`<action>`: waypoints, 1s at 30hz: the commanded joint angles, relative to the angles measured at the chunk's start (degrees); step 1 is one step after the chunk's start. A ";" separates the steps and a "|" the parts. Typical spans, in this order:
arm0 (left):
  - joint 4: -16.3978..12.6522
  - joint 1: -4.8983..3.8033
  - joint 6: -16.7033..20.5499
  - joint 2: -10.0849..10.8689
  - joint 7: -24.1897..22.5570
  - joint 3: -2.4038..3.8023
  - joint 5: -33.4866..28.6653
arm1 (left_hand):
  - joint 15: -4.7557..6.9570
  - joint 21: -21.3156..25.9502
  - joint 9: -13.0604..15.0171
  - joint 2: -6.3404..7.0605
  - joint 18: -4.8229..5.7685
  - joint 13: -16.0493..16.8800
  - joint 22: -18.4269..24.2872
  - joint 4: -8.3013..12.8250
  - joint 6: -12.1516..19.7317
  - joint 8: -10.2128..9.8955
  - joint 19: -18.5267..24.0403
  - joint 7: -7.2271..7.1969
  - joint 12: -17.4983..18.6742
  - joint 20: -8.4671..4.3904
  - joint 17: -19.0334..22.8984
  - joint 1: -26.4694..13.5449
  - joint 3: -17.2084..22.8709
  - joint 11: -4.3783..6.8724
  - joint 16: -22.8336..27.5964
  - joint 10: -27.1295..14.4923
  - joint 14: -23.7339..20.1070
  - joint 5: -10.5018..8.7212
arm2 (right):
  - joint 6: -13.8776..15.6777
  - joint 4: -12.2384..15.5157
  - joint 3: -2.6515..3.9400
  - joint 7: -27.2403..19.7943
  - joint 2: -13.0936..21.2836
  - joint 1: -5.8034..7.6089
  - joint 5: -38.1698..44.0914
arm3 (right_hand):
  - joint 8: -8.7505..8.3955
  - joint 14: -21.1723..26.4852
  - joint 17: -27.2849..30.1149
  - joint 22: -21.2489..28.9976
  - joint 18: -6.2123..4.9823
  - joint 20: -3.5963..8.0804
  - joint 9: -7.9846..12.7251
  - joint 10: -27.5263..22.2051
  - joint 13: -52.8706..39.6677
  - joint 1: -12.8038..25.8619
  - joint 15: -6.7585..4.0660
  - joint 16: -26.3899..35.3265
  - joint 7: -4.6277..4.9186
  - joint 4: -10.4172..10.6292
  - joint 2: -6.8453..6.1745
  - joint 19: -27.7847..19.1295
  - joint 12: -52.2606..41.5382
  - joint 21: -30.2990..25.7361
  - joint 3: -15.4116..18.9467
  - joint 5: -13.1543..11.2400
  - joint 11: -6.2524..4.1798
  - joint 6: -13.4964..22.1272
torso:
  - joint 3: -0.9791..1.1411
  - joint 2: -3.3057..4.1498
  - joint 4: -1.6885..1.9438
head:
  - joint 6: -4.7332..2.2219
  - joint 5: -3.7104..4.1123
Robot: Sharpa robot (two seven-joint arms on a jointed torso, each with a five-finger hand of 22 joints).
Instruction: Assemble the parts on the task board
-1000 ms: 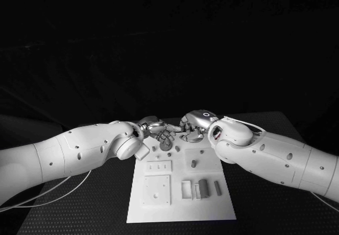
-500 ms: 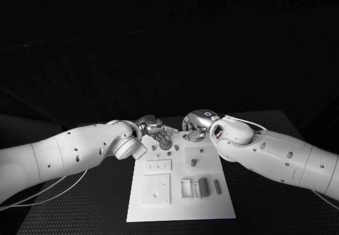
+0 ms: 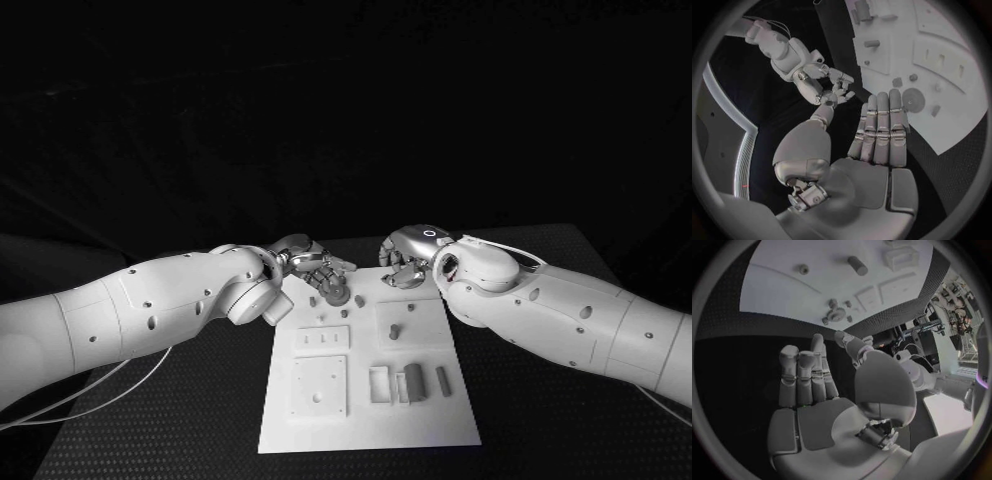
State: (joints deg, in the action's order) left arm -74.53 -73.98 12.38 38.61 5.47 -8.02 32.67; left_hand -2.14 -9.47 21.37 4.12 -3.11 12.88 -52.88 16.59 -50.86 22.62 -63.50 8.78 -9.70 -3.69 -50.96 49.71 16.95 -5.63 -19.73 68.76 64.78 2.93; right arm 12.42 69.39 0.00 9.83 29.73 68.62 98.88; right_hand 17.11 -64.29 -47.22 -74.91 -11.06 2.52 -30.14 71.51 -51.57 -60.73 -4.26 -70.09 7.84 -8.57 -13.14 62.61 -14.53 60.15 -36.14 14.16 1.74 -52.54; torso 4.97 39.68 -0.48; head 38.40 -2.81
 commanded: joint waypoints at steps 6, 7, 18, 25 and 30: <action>1.03 -0.03 0.18 0.65 -0.96 0.01 -4.34 | 0.26 0.29 -0.08 -0.35 -0.57 0.28 -0.10 -0.17 -0.41 -0.08 -0.37 0.07 0.41 -0.03 -0.23 1.30 1.48 0.21 0.48 0.09 0.32 -0.10 | -0.63 -4.63 -0.58 -7.23 -2.02 -0.45 -3.43 | -1.43 1.80 -0.12 -0.81 -3.94 -0.95 0.35 -2.78 4.70 -2.28 1.44 0.45 1.60 -2.45 1.04 -1.43 5.01 -0.78 -0.47 -0.28 1.64 2.96 | -0.04 0.06 0.26 | 0.42 -0.07; 1.22 -0.03 0.16 0.80 -1.24 0.01 -4.80 | 0.25 0.33 -0.09 -0.39 -0.55 0.35 -0.11 -0.17 -0.41 -0.11 -0.37 0.08 0.43 -0.02 -0.29 1.43 1.83 0.21 0.55 0.08 0.34 -0.10 | -0.55 -5.40 -0.79 -8.49 -2.54 -0.53 -3.43 | -2.26 2.23 -0.05 -0.78 -3.94 -1.01 0.68 -3.68 5.49 -3.44 1.51 0.66 1.33 -3.45 1.10 -1.80 5.90 -0.99 -0.91 -0.21 1.67 4.58 | -0.07 0.06 0.28 | 0.48 -0.13; 2.18 -0.02 0.08 0.99 -2.38 0.01 -5.99 | 0.18 0.52 -0.16 -0.32 -0.47 0.58 -0.17 -0.08 -0.24 -0.30 -0.30 0.19 0.60 0.02 -0.47 2.07 3.06 0.10 0.89 -0.11 0.29 -0.10 | 0.58 -9.93 -2.94 -12.47 -6.12 -0.97 -0.58 | -2.66 2.67 0.00 -0.80 -3.94 -1.68 0.80 -3.03 8.67 -4.25 1.72 0.56 1.25 -4.65 1.11 -2.14 7.60 -1.19 -0.65 -0.22 1.89 6.45 | 0.01 0.12 0.28 | 0.91 -0.41; 2.31 -0.02 0.01 0.98 -2.85 0.01 -6.15 | 0.13 0.61 -0.18 -0.30 -0.44 0.69 -0.21 -0.03 -0.13 -0.39 -0.24 0.25 0.69 0.05 -0.54 2.44 3.55 0.03 1.08 -0.22 0.26 -0.09 | 0.62 -12.28 -4.23 -14.11 -7.83 -1.35 0.86 | -2.63 2.88 0.09 -0.77 -3.94 -1.79 0.79 -3.03 9.94 -5.06 1.88 0.60 0.97 -5.41 1.33 -2.28 8.27 -1.33 -0.81 -0.21 2.05 7.02 | 0.13 0.24 0.22 | 1.23 -0.66; 2.19 -0.02 -0.12 1.00 -3.05 0.01 -6.22 | 0.11 0.66 -0.19 -0.33 -0.42 0.75 -0.24 -0.01 -0.11 -0.42 -0.22 0.28 0.73 0.07 -0.58 2.64 3.79 0.01 1.18 -0.27 0.25 -0.09 | 1.16 -14.73 -4.96 -14.79 -9.20 -1.88 1.14 | -2.47 3.12 0.15 -0.76 -3.94 -1.96 0.73 -3.30 10.54 -5.05 2.06 0.69 0.79 -5.59 1.42 -2.50 8.66 -1.47 -0.71 -0.23 2.25 7.04 | 0.21 0.37 0.39 | 1.36 -0.57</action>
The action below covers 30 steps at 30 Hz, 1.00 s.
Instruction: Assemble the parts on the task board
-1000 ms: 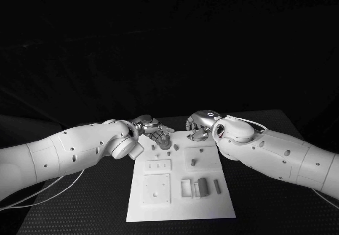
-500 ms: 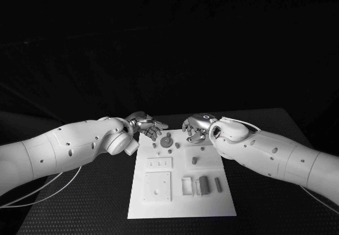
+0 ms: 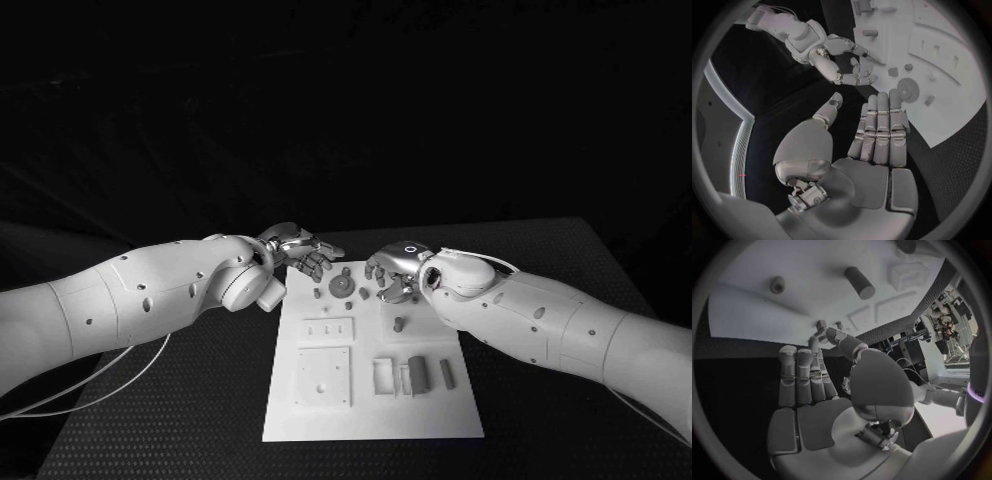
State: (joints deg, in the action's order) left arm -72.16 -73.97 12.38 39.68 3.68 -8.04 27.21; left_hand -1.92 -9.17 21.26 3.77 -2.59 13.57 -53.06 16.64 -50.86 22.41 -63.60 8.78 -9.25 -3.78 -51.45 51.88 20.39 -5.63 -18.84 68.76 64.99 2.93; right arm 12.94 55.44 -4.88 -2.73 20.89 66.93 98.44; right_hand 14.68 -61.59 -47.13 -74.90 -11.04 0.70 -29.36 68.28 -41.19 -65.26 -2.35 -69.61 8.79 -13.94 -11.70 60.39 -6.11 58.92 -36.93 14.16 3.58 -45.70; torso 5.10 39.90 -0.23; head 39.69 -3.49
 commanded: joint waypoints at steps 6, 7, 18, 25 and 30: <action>-0.53 -0.04 -0.08 0.16 -1.44 0.04 -0.79 | -0.11 0.39 -0.08 0.04 -0.94 0.09 -0.07 -0.06 -0.09 -0.22 -0.12 0.29 0.29 0.17 -0.11 0.53 0.43 0.00 0.33 -0.28 0.04 -0.09 | 0.96 -2.34 -0.24 -2.52 -1.36 -0.42 1.58 | -0.01 0.53 0.09 -0.75 -3.96 -0.24 -0.06 -0.26 0.50 -0.40 0.28 0.23 -0.31 -0.18 0.05 -0.34 0.47 -0.30 0.14 -0.23 0.54 0.33 | 0.11 0.44 0.63 | 0.29 0.34; -0.59 -0.04 -0.05 0.18 -1.46 0.04 -0.81 | -0.12 0.39 -0.08 0.04 -0.94 0.09 -0.07 -0.06 -0.09 -0.22 -0.12 0.29 0.30 0.17 -0.11 0.54 0.45 0.00 0.34 -0.29 0.04 -0.09 | 1.07 -2.52 -0.24 -2.51 -1.47 -0.43 1.58 | -0.01 0.54 0.10 -0.74 -3.96 -0.25 -0.06 -0.27 0.54 -0.39 0.29 0.23 -0.35 -0.17 0.08 -0.35 0.49 -0.31 0.13 -0.22 0.55 0.36 | 0.13 0.51 0.75 | 0.28 0.44; -1.08 -0.05 0.09 0.61 -1.56 0.06 -0.91 | -0.13 0.42 -0.09 0.05 -0.93 0.13 -0.09 -0.05 -0.05 -0.25 -0.11 0.31 0.32 0.18 -0.14 0.63 0.56 -0.02 0.40 -0.31 0.04 -0.09 | 0.89 -3.00 -0.25 -2.53 -1.60 -0.42 1.57 | -0.02 0.58 0.11 -0.74 -3.96 -0.31 -0.04 -0.21 0.77 -0.35 0.33 0.21 -0.36 -0.06 0.40 -0.36 0.53 -0.34 0.13 -0.22 0.59 0.54 | 0.33 1.19 1.29 | 0.36 1.02; -1.70 -0.07 0.10 0.70 -1.76 0.12 -0.91 | -0.14 0.44 -0.09 0.11 -0.92 0.16 -0.11 -0.04 -0.01 -0.28 -0.09 0.33 0.34 0.19 -0.16 0.67 0.61 -0.03 0.45 -0.34 0.03 -0.09 | 0.57 -5.04 -0.26 -2.64 -2.98 -0.45 1.45 | -0.22 0.65 0.14 -0.75 -3.96 -0.39 0.07 -0.14 1.04 -0.14 0.35 0.19 -0.22 0.11 0.33 -0.41 0.58 -0.38 0.25 -0.23 0.60 1.08 | 0.41 1.45 1.81 | 0.66 1.22; -2.26 -0.09 0.14 1.00 -1.78 0.17 -0.91 | -0.15 0.45 -0.10 0.12 -0.92 0.17 -0.11 -0.04 0.00 -0.28 -0.08 0.34 0.35 0.20 -0.16 0.68 0.64 -0.04 0.47 -0.35 0.02 -0.09 | 0.51 -5.89 -0.32 -2.37 -3.22 -0.57 1.45 | -0.29 0.66 0.14 -0.75 -3.96 -0.40 0.12 -0.11 1.13 -0.12 0.35 0.17 -0.14 0.16 0.32 -0.41 0.59 -0.39 0.26 -0.22 0.60 1.28 | 0.48 1.68 2.25 | 0.86 1.32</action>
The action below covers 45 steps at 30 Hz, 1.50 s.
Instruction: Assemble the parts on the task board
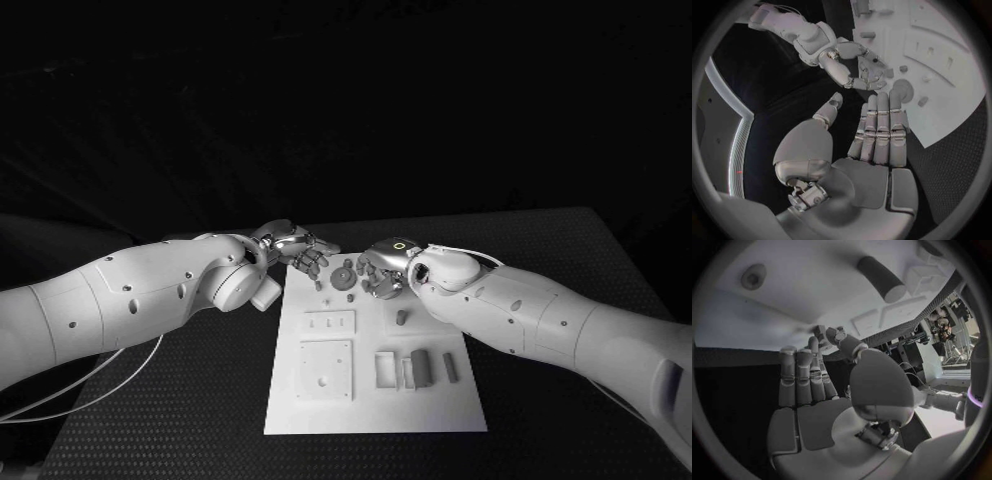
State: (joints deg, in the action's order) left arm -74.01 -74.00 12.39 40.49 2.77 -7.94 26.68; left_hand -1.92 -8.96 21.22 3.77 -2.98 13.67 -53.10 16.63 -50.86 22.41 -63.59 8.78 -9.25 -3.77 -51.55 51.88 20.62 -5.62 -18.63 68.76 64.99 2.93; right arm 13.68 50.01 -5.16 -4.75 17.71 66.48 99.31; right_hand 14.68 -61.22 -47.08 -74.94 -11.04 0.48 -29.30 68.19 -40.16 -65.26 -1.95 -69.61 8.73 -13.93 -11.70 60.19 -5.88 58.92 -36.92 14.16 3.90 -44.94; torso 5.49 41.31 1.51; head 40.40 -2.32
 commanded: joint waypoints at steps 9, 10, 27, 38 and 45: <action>-0.44 -0.08 0.24 0.36 -0.89 0.09 -0.55 | -0.16 0.26 -0.06 0.18 -0.52 0.10 -0.08 -0.03 0.02 -0.30 -0.07 0.35 0.37 0.19 -0.08 0.70 0.43 -0.05 0.30 -0.37 0.02 -0.10 | -1.23 -0.92 -0.05 0.17 -0.02 -0.11 0.67 | -0.34 0.30 0.11 -0.72 -3.96 -0.19 0.12 0.21 0.22 -0.15 -0.09 0.14 0.29 0.26 0.38 -0.19 0.27 -0.39 0.25 -0.22 0.24 0.74 | 0.21 0.60 0.96 | 0.12 0.60; -0.44 -0.08 0.23 0.36 -0.89 0.09 -0.56 | -0.16 0.26 -0.06 0.18 -0.52 0.10 -0.08 -0.04 0.02 -0.30 -0.07 0.35 0.37 0.19 -0.08 0.70 0.43 -0.05 0.30 -0.37 0.02 -0.10 | -1.29 -0.91 -0.05 0.17 -0.03 -0.11 0.67 | -0.34 0.30 0.12 -0.73 -3.96 -0.19 0.13 0.35 0.20 -0.15 -0.12 0.13 0.34 0.28 0.38 -0.18 0.18 -0.39 0.27 -0.22 0.19 0.79 | 0.23 0.63 0.98 | 0.12 0.63; -0.52 -0.10 0.09 0.36 -0.92 0.10 -0.66 | -0.18 0.29 -0.07 0.23 -0.50 0.15 -0.10 -0.06 0.07 -0.34 -0.06 0.38 0.40 0.21 -0.11 0.66 0.48 -0.07 0.37 -0.40 0.02 -0.10 | -3.42 -0.92 -0.06 0.14 -0.10 -0.12 1.14 | 1.50 0.16 0.37 -0.83 -3.96 -0.18 -0.18 1.41 -5.80 -0.21 -1.13 -0.13 0.24 0.36 1.12 -0.02 -4.59 -0.37 1.08 -0.21 -0.90 -1.46 | 0.25 0.68 0.87 | 0.58 0.55; -0.50 -0.10 -0.04 0.31 -0.91 0.11 -0.68 | -0.19 0.31 -0.07 0.22 -0.50 0.18 -0.12 -0.08 0.09 -0.35 -0.05 0.40 0.42 0.22 -0.13 0.64 0.52 -0.08 0.42 -0.42 0.02 -0.10 | -3.51 -0.89 -0.06 0.24 -0.15 -0.12 1.38 | 2.71 -0.09 0.44 -0.93 -3.96 -0.08 -0.69 0.86 -11.05 -0.01 -1.20 -0.44 0.41 0.11 2.34 0.23 -7.49 -0.08 1.10 -0.19 -0.98 -4.49 | 0.31 0.75 0.95 | 0.79 0.68; -0.50 -0.10 -0.06 0.29 -0.89 0.11 -0.68 | -0.19 0.32 -0.07 0.22 -0.50 0.20 -0.13 -0.08 0.10 -0.36 -0.05 0.40 0.43 0.22 -0.14 0.64 0.55 -0.08 0.45 -0.43 0.01 -0.09 | -3.70 -0.97 -0.07 0.41 -0.32 -0.12 1.54 | 3.20 -0.27 0.47 -0.94 -3.96 0.00 -1.02 1.10 -12.48 0.44 -1.52 -0.56 -0.01 0.19 2.81 0.35 -8.26 0.07 1.15 -0.20 -1.35 -5.82 | 0.34 0.80 0.98 | 0.95 0.67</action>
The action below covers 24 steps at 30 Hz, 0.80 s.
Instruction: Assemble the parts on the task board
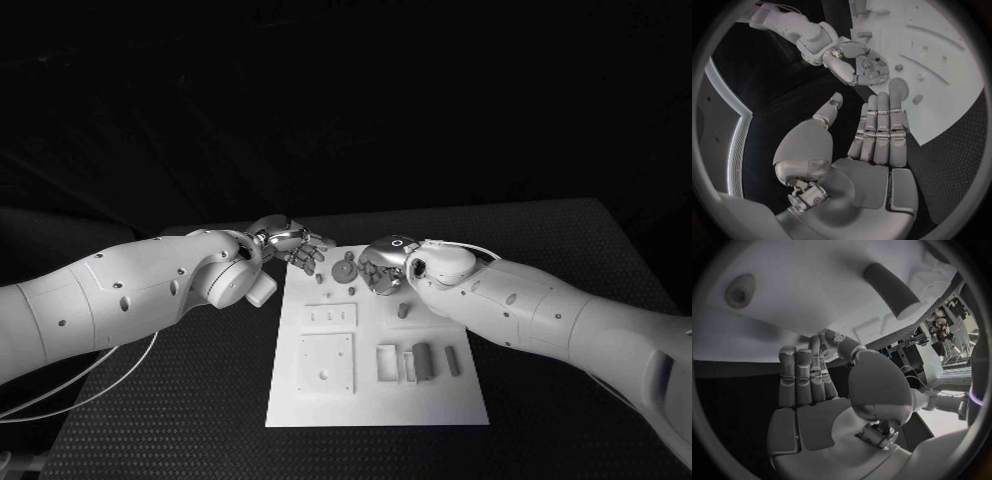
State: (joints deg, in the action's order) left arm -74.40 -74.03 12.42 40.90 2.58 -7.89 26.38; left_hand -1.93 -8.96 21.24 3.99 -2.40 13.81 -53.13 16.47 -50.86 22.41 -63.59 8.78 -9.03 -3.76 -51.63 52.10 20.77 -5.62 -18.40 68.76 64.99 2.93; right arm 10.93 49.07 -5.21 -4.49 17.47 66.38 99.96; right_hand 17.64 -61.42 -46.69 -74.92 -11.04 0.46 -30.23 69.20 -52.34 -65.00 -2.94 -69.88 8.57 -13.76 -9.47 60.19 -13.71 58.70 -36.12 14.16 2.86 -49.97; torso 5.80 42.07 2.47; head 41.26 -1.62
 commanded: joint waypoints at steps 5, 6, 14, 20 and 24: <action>-0.11 -0.06 -0.09 -0.13 -0.69 0.05 -0.38 | -0.19 0.34 -0.09 -0.01 -1.08 0.08 -0.10 0.09 0.10 -0.36 -0.05 0.41 0.21 0.22 -0.07 0.42 0.42 -0.08 0.23 -0.43 0.02 -0.09 | -0.93 -0.03 -0.02 0.37 -0.08 -0.02 0.94 | 0.42 -0.11 0.09 -0.97 -3.96 0.05 -0.25 0.17 -0.80 0.43 -0.65 -0.32 0.01 0.08 0.60 0.37 -0.67 0.34 0.41 -0.21 -0.45 -1.27 | 0.05 0.06 -0.06 | 0.22 -0.04; -0.10 -0.06 -0.12 -0.14 -0.65 0.05 -0.38 | -0.19 0.34 -0.08 -0.01 -1.08 0.08 -0.11 0.09 0.10 -0.36 -0.05 0.41 0.22 0.22 -0.07 0.42 0.43 -0.08 0.24 -0.44 0.02 -0.09 | -0.92 -0.01 -0.02 0.41 -0.05 -0.02 0.94 | 0.41 -0.12 0.09 -0.96 -3.96 0.05 -0.26 0.16 -0.89 0.56 -0.66 -0.32 0.00 0.13 0.54 0.38 -0.70 0.34 0.46 -0.22 -0.45 -1.29 | 0.04 0.08 -0.09 | 0.21 -0.04; 0.08 -0.06 -0.13 -0.23 -0.69 0.06 -0.38 | -0.20 0.35 -0.08 -0.01 -1.08 0.10 -0.12 0.10 0.11 -0.37 -0.04 0.41 0.23 0.22 -0.09 0.43 0.46 -0.09 0.26 -0.44 0.02 -0.09 | -0.53 -0.05 -0.02 0.65 0.06 -0.02 0.96 | 0.81 -0.31 0.12 -0.94 -3.96 0.17 -0.62 0.54 -1.75 0.87 -0.93 -0.39 -0.36 0.55 1.36 0.55 -1.19 0.44 0.28 -0.17 -0.77 -2.34 | 0.00 0.06 -0.04 | 0.36 -0.02; 0.16 -0.06 -0.15 -0.23 -0.69 0.06 -0.38 | -0.20 0.36 -0.08 -0.02 -1.08 0.11 -0.12 0.10 0.11 -0.37 -0.04 0.41 0.23 0.22 -0.09 0.43 0.48 -0.09 0.27 -0.45 0.03 -0.09 | -0.29 -0.10 -0.02 0.73 0.12 -0.02 1.06 | 1.12 -0.57 0.13 -0.98 -3.96 0.32 -0.88 1.04 -2.30 0.76 -1.20 -0.47 -0.67 0.64 2.74 0.74 -1.59 0.61 -0.02 -0.17 -1.06 -3.13 | 0.01 0.03 -0.04 | 0.46 -0.07; 0.22 -0.06 -0.22 -0.23 -0.76 0.06 -0.38 | -0.20 0.36 -0.08 -0.03 -1.08 0.12 -0.13 0.10 0.11 -0.37 -0.05 0.41 0.23 0.22 -0.10 0.44 0.49 -0.09 0.28 -0.45 0.03 -0.09 | 0.08 -0.09 -0.02 0.70 0.21 -0.02 1.09 | 1.34 -0.83 0.13 -1.03 -3.96 0.45 -1.09 1.51 -2.72 0.75 -1.41 -0.58 -0.92 0.57 3.64 0.90 -1.90 0.81 -0.15 -0.18 -1.30 -3.78 | 0.03 0.04 -0.10 | 0.40 -0.12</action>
State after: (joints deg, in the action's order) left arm -74.14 -74.03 12.40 40.78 2.57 -7.88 26.32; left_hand -1.93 -8.96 21.24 3.99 -2.94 13.85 -53.17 16.60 -50.86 22.41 -63.58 8.78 -9.03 -3.75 -51.67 52.10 20.91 -5.62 -18.40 68.76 64.99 2.93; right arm 10.90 49.00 -5.20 -3.96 17.62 66.40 100.26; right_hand 18.69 -62.32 -46.62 -74.91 -11.05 0.91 -31.11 70.54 -55.05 -64.12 -3.92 -70.29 6.98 -13.36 -6.30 60.84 -15.40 59.30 -36.05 14.15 1.52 -52.87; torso 5.82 42.14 2.41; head 41.72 -1.70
